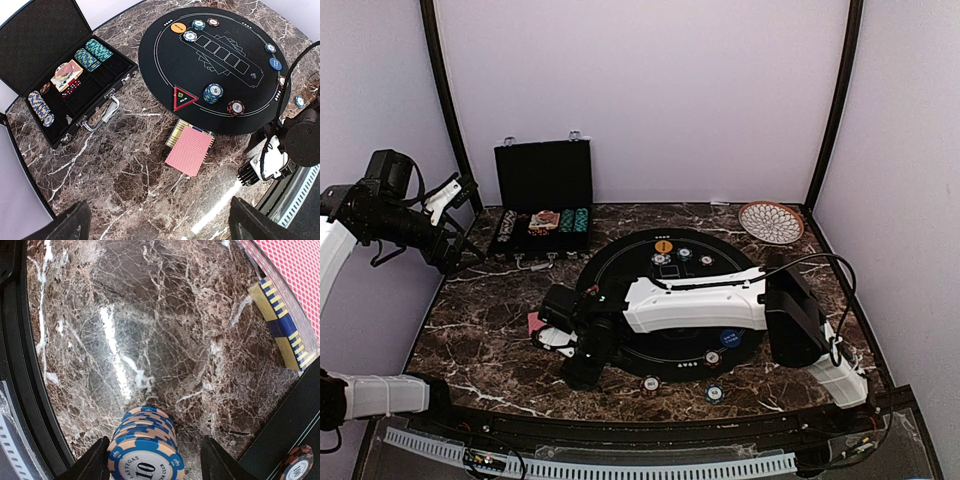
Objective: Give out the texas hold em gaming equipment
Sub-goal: Pick up the pile of poker chips from the pile of poker chips.
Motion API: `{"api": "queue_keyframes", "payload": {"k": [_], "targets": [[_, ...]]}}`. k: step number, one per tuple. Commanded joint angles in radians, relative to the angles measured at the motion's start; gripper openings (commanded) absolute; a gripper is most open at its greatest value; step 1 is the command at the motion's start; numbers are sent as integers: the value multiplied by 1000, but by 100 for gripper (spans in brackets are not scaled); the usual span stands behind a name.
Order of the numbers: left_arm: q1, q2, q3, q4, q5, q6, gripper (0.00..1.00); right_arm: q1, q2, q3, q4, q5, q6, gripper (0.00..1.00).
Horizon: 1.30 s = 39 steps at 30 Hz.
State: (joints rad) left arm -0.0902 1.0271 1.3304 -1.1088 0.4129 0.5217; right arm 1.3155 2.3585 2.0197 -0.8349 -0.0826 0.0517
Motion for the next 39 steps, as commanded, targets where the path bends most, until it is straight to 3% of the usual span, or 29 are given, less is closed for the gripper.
{"api": "queue_keyframes", "payload": {"k": [1, 8, 14, 19, 21, 29, 39], "targets": [[-5, -16, -11, -7, 2, 15, 99, 7, -1, 33, -3, -4, -11, 60], [-5, -15, -9, -6, 2, 15, 99, 8, -1, 32, -4, -6, -9, 45], [-5, -16, -5, -7, 0, 15, 99, 8, -1, 25, -5, -18, -6, 41], [-5, -18, -4, -8, -1, 15, 99, 8, -19, 25, -15, -20, -4, 8], [-5, -17, -4, -8, -1, 17, 99, 8, -42, 18, -12, -17, 0, 0], [-5, -13, 3, -7, 2, 14, 99, -7, -117, 36, -31, 30, 11, 0], [-5, -7, 6, -6, 5, 14, 99, -137, -151, 127, -69, 151, 63, 0]]}}
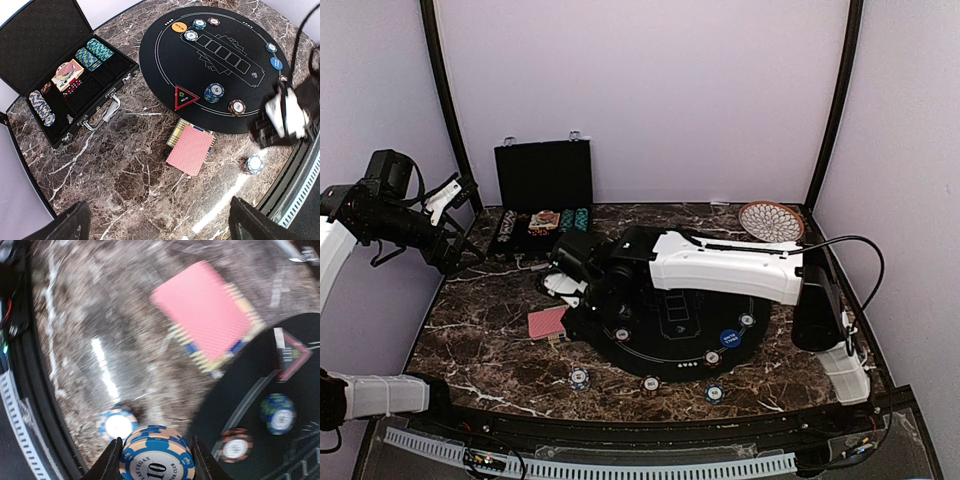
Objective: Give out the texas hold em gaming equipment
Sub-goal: Pick up the pile of poker chips from the pile of poker chips, then place the poker chips pile on the poker table mat.
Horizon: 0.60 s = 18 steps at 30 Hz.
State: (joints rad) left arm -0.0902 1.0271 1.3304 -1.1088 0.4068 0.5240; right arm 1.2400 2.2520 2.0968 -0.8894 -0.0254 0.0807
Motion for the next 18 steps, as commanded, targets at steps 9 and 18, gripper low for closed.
{"api": "queue_keyframes", "payload": {"k": [9, 18], "targets": [[-5, -1, -7, 1, 16, 10, 99, -230, 11, 36, 94, 173, 126, 0], [-5, 8, -17, 12, 35, 14, 99, -300, 172, 133, 141, 180, 158, 0]]}}
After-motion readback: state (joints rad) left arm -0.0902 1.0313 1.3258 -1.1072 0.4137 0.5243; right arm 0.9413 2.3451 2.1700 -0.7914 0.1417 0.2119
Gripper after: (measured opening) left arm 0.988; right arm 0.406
